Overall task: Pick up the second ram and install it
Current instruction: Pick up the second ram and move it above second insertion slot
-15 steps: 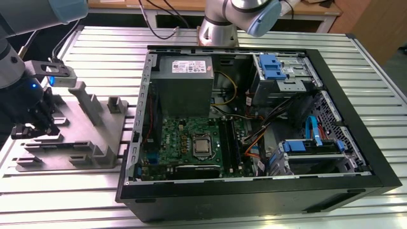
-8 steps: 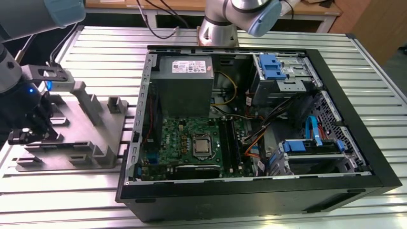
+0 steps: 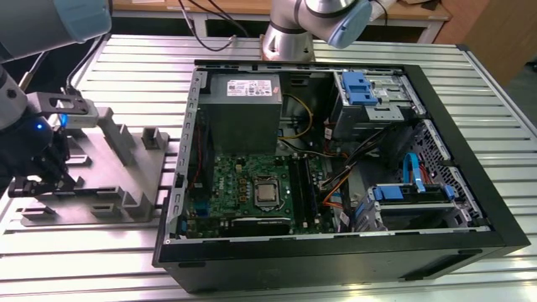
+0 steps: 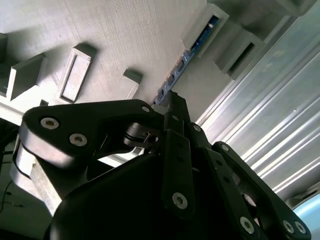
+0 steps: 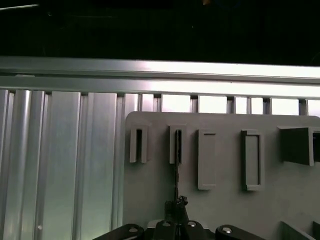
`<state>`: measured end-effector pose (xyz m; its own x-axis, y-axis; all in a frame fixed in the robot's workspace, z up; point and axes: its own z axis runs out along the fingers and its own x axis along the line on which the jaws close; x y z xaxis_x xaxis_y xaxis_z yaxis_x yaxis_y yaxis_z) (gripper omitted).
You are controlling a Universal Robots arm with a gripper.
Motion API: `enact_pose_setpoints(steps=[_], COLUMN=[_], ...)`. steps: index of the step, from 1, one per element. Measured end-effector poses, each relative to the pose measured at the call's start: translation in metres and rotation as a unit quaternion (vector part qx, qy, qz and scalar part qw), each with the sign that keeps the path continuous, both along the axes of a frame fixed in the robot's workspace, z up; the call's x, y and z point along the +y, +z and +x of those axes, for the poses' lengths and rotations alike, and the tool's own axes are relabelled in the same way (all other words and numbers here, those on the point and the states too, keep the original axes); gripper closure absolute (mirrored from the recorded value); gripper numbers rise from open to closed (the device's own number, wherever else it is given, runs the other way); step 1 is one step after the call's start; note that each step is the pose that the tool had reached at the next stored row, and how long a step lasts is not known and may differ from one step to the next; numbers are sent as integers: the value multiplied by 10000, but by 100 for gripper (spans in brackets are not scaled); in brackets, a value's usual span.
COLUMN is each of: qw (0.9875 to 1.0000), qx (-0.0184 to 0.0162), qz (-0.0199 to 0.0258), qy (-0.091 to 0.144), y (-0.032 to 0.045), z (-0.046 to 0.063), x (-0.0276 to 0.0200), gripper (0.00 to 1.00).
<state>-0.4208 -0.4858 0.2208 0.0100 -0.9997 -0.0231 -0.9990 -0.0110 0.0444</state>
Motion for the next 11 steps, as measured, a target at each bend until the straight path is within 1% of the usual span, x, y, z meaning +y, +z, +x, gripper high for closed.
enact_pose_setpoints(steps=[8,10,11], qw=[10000,10000,10000], qx=[1,1,1], qz=[0,0,0], qy=[-1,-1,-1], y=[-16,-18,-18], z=[-10,-10,-10], x=[-1,-1,-1], gripper=[90,89,84])
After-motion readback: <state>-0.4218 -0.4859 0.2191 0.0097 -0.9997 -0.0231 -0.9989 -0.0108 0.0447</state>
